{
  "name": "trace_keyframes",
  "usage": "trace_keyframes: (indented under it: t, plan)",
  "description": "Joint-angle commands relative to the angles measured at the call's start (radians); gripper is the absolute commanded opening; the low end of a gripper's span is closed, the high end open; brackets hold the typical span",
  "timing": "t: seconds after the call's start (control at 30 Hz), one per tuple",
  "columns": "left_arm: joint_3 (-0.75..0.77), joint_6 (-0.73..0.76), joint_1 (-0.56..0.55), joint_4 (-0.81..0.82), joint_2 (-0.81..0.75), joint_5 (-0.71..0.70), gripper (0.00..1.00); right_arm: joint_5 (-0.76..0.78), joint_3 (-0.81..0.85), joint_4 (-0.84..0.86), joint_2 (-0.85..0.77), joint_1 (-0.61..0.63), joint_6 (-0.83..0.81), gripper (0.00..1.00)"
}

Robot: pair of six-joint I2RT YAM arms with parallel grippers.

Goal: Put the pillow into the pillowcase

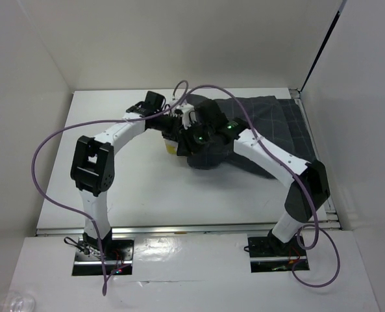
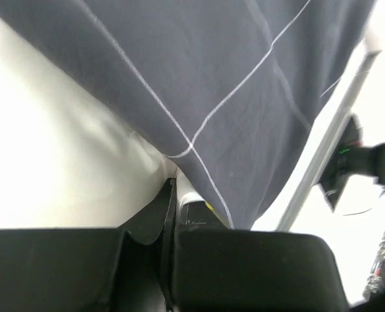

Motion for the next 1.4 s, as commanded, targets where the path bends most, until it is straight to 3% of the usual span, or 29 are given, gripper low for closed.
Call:
trace_keyframes:
  t: [0.0,0.1,0.2,0.3,0.4,0.43,0.67,1.07,1.2,1.37]
  plan:
    - [-0.129,0.063,-0.014,0.021,-0.116,-0.109,0.03,0.06,0.046,0.038,-0.088,-0.049,-0.003,0.44]
    - [-0.222,0.097,-0.034,0.021,-0.164,-0.185,0.16,0.173,0.066,0.076,-0.088,-0.058,0.007,0.47]
    - [-0.328,0.084,-0.034,0.048,-0.241,-0.286,0.37,0.302,0.112,0.076,-0.048,-0.058,0.017,0.47]
    - [-0.423,0.045,-0.043,0.1,-0.346,-0.385,0.55,0.345,0.164,0.056,0.022,-0.067,0.017,0.47]
    - [-0.495,0.021,-0.043,0.149,-0.472,-0.508,0.66,0.354,0.189,0.056,0.079,-0.078,0.017,0.47]
    - [-0.511,0.011,-0.054,0.18,-0.501,-0.57,0.74,0.354,0.189,0.056,0.091,-0.078,0.017,0.47]
    - [-0.586,-0.018,-0.054,0.197,-0.667,-0.77,0.77,0.325,0.296,0.069,0.255,-0.078,0.036,0.47]
    - [-0.738,-0.017,0.071,0.145,-0.836,-0.758,0.77,0.431,0.692,0.052,0.617,-0.069,0.062,0.49]
    - [-0.758,0.003,0.116,0.145,-0.848,-0.744,0.77,0.454,0.72,0.027,0.657,-0.059,0.026,0.48]
    - [-0.758,0.003,0.155,0.168,-0.825,-0.715,0.77,0.503,0.639,0.038,0.624,-0.041,-0.021,0.47]
